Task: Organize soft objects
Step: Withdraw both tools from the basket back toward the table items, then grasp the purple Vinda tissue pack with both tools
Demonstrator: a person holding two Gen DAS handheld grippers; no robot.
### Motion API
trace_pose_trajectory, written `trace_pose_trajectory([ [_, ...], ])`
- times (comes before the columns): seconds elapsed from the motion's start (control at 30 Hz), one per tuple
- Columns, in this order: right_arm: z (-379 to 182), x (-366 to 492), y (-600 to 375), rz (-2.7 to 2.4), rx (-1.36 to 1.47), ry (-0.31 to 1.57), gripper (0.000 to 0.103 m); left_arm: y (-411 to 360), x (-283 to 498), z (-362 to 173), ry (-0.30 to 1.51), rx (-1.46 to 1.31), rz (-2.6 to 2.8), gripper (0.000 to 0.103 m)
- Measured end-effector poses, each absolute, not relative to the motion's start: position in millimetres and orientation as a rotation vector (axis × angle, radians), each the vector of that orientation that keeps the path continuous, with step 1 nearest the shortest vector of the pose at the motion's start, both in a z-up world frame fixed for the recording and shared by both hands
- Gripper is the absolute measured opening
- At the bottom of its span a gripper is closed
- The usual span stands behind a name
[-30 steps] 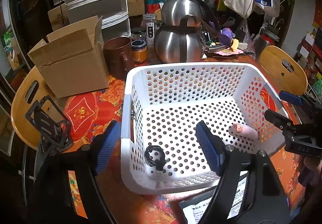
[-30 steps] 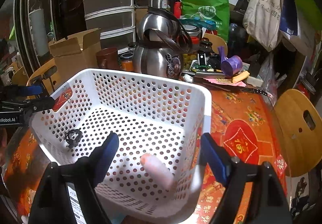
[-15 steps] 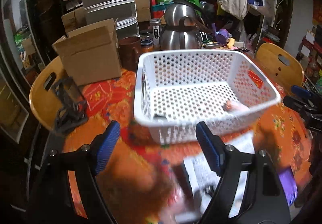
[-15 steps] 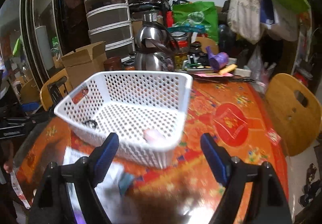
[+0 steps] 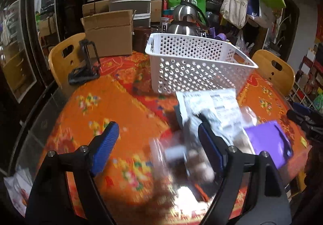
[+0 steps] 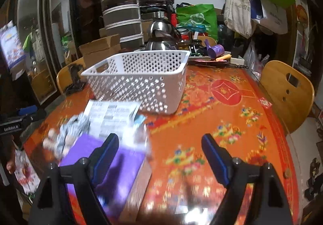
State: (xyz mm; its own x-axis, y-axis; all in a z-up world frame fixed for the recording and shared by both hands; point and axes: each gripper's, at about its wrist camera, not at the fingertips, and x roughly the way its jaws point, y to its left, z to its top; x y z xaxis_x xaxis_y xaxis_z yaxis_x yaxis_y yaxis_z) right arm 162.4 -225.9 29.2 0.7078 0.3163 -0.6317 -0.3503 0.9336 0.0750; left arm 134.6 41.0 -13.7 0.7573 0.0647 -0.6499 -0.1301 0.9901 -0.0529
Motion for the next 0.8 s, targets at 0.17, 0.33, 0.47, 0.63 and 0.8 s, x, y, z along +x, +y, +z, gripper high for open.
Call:
trace_pose_trajectory([
  [0.17,15.8,127.9,-235.5,0.395,-0.041,0.696,0.085,26.1,94.5,-21.7,0.685,-0.108,0.111,0.079],
  [0.33,8.1,97.6,-245.1,0.415,-0.026,0.677,0.085,-6.5,62.4,-32.0,0.684,-0.103,0.06,0.079],
  [0.47,3.7,85.8,-246.7,0.46,-0.008,0.675,0.085,-29.4,52.6,-37.3,0.685,-0.122,-0.004,0.079],
  [0.63,-6.5,87.0,-240.5,0.489,-0.017,0.696,0.081,-61.7,56.3,-50.1,0.715,-0.083,-0.074,0.076],
  [0.8,-16.7,90.6,-232.8,0.532,-0.023,0.721,0.061,-80.6,59.2,-57.0,0.708,-0.045,-0.126,0.062],
])
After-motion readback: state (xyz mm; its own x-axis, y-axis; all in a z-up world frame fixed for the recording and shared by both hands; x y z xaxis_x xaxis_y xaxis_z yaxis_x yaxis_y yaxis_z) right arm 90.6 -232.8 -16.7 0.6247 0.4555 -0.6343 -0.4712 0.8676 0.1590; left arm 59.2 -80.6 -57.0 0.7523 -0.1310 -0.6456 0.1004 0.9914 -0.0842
